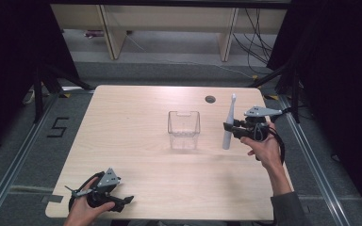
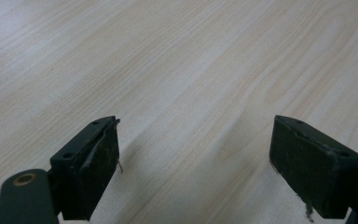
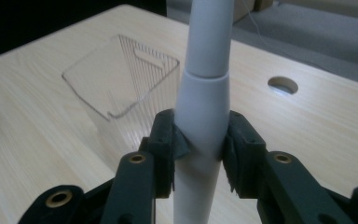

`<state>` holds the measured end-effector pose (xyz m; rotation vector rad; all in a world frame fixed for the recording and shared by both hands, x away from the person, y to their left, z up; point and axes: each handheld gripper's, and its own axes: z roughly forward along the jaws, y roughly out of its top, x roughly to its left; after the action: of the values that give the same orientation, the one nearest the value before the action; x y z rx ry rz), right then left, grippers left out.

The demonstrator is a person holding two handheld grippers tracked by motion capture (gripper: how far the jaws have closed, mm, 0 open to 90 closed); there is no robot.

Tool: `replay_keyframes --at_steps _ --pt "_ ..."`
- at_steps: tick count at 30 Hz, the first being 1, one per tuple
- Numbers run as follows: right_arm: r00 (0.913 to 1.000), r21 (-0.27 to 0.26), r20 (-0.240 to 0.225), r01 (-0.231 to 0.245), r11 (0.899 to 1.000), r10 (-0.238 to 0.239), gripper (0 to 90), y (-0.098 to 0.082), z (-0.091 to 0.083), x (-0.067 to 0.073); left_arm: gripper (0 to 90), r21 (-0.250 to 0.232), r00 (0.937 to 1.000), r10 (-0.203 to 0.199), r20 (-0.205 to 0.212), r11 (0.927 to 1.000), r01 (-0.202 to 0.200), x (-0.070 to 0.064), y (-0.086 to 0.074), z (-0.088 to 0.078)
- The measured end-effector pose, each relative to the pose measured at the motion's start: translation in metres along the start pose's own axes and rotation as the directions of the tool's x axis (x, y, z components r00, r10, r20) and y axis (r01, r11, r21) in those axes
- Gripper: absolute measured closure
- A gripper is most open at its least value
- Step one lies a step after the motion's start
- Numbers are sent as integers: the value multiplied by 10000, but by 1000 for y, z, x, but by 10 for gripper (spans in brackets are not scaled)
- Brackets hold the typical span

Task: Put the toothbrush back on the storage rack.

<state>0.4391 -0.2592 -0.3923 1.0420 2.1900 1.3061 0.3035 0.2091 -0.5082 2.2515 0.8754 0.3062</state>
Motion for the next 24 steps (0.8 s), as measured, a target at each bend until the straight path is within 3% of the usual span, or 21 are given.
replay_keyframes --at_steps 2,3,5,8,11,13,14,16,21,22,23,24 --pt "9998 -35 -66 -178 9998 178 671 1 1 1 154 90 10000 53 -5 9999 -53 1 0 0" --pt "10000 -313 46 52 9995 -50 672 1 4 0 154 100 10000 84 -25 9999 -84 1 0 -1" --pt "9996 -202 -148 -243 9995 240 671 2 5 1 154 75 10000 77 -31 9999 -77 1 0 -1" --pt "9997 -308 -200 -128 9994 121 671 3 7 -1 155 72 10000 57 -33 10000 -57 1 0 0" --pt "9993 -289 -184 -323 9991 317 672 4 7 1 154 68 10000 66 -34 10000 -66 1 0 -1" --pt "10000 -509 -64 -8 9987 5 672 5 8 0 154 56 10000 61 -31 10000 -61 1 0 0" --pt "9992 -454 -300 -261 9986 247 672 6 9 2 154 59 10000 62 -31 10000 -62 1 0 0" --pt "9998 -458 -161 -104 9989 97 671 9 9 3 154 59 10000 61 -24 10000 -61 1 0 -1" --pt "9992 -530 -388 5 9986 -25 672 18 11 8 154 61 10000 71 -22 10000 -71 1 0 -1" --pt "9997 -493 -163 197 9986 -205 672 20 11 8 154 60 10000 76 -22 10000 -76 1 0 -1" --pt "9998 -482 -206 -28 9988 18 672 21 11 10 154 57 10000 76 -23 10000 -76 1 0 -1" --pt "9996 -526 -188 181 9985 -191 672 24 12 10 154 59 10000 77 -23 10000 -77 1 0 -1"
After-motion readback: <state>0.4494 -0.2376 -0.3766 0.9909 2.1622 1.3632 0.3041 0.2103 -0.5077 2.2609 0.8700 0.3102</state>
